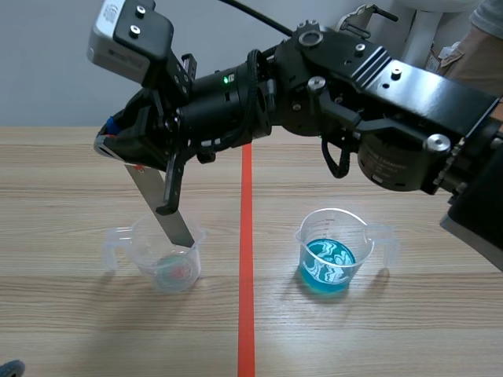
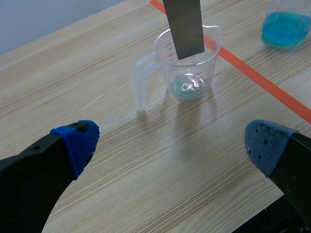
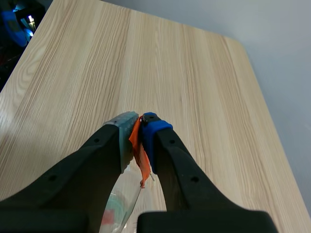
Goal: Do the redox reaction experiment
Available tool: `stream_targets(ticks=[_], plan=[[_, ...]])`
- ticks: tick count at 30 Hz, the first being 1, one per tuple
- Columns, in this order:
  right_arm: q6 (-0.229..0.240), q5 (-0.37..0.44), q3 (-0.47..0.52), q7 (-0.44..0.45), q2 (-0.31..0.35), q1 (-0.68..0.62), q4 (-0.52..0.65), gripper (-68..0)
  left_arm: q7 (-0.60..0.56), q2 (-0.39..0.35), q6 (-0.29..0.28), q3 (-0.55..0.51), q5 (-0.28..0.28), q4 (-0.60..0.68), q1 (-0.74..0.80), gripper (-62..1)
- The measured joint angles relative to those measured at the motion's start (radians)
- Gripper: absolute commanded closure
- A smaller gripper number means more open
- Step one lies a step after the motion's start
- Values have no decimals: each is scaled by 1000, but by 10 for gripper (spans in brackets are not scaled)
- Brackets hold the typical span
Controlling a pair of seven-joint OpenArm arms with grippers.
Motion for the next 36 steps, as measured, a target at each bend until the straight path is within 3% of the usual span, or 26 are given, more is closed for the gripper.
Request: stream_targets(ticks=[14, 22, 31, 33, 36], plan=[[1, -248, -8, 235, 0, 0, -42, -6, 2, 0, 0, 0, 0, 0, 0, -623], [1, -385, -66, 364, -3, 0, -96, -6, 3, 0, 0, 0, 0, 0, 0, -623], [-1, -434, -66, 399, -37, 0, -150, -8, 2, 0, 8, 0, 0, 0, 0, -623], [0, -434, -66, 398, -39, 0, -150, -86, 2, 0, 8, 0, 0, 0, 0, -623], [0, -437, -66, 393, -38, 0, -150, -298, 2, 0, 8, 0, 0, 0, 0, -623]])
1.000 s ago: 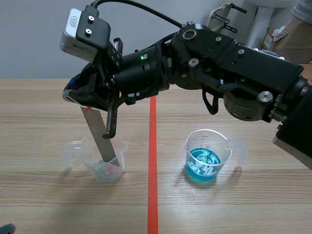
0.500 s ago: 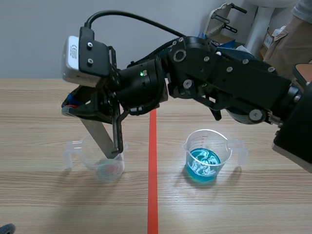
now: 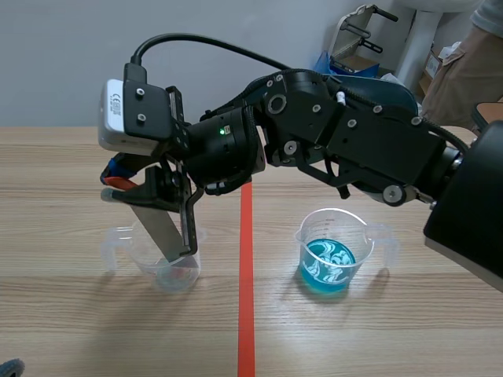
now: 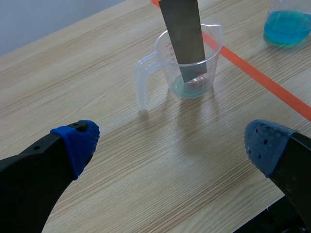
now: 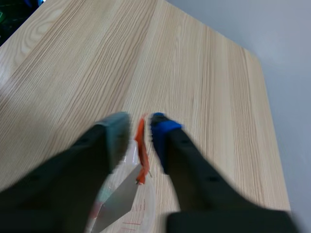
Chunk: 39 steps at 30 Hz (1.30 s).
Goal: Do the redox reaction experiment
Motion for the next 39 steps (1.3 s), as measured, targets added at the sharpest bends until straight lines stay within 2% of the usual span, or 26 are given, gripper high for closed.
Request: stream_targets(ticks=[2, 6, 9, 15, 23, 28, 32, 39], plan=[[0, 0, 0, 0, 0, 0, 0, -403, 0, 0, 0, 0, 0, 0, 0, -623], [1, 0, 0, 0, -1, 0, 0, -546, 0, 0, 0, 0, 0, 0, 0, -623], [1, 1, 0, 0, -7, 0, 0, -679, 0, 0, 0, 0, 0, 0, 0, -623], [0, 7, -22, 0, -27, 0, 0, -679, 0, 0, 0, 0, 0, 0, 0, -623], [0, 113, -61, -4, -28, 0, 0, -679, 0, 0, 0, 0, 0, 0, 0, -623], [0, 177, -61, -52, -27, -4, 0, -679, 0, 0, 0, 0, 0, 0, 0, -623], [0, 186, -61, -68, -28, -33, 0, -679, 1, 0, 2, 0, 0, 0, 0, -623], [0, 231, -61, -83, -27, -72, 0, -679, 3, 0, 37, 0, 0, 0, 0, -623]])
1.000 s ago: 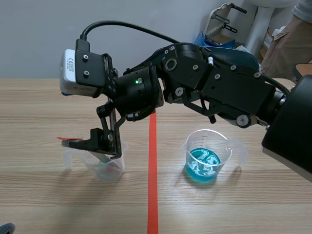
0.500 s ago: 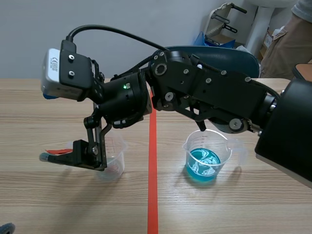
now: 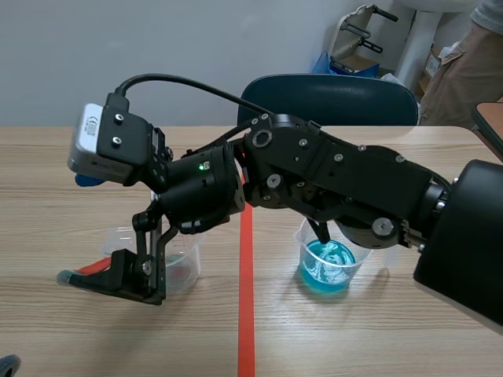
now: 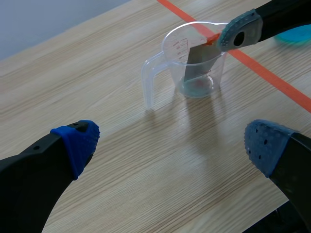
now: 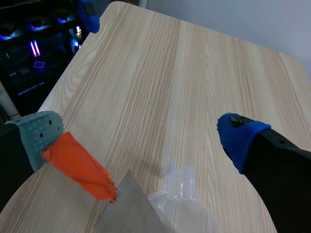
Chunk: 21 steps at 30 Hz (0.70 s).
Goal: Do the redox reaction experiment
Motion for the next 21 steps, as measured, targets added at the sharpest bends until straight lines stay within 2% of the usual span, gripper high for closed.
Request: stream_targets(ticks=[3, 21], plan=[[0, 19, 0, 0, 3, 0, 0, -679, 0, 0, 0, 0, 0, 0, 0, -623], [0, 19, 0, 1, 16, 0, 0, -679, 0, 0, 0, 0, 0, 0, 0, -623]])
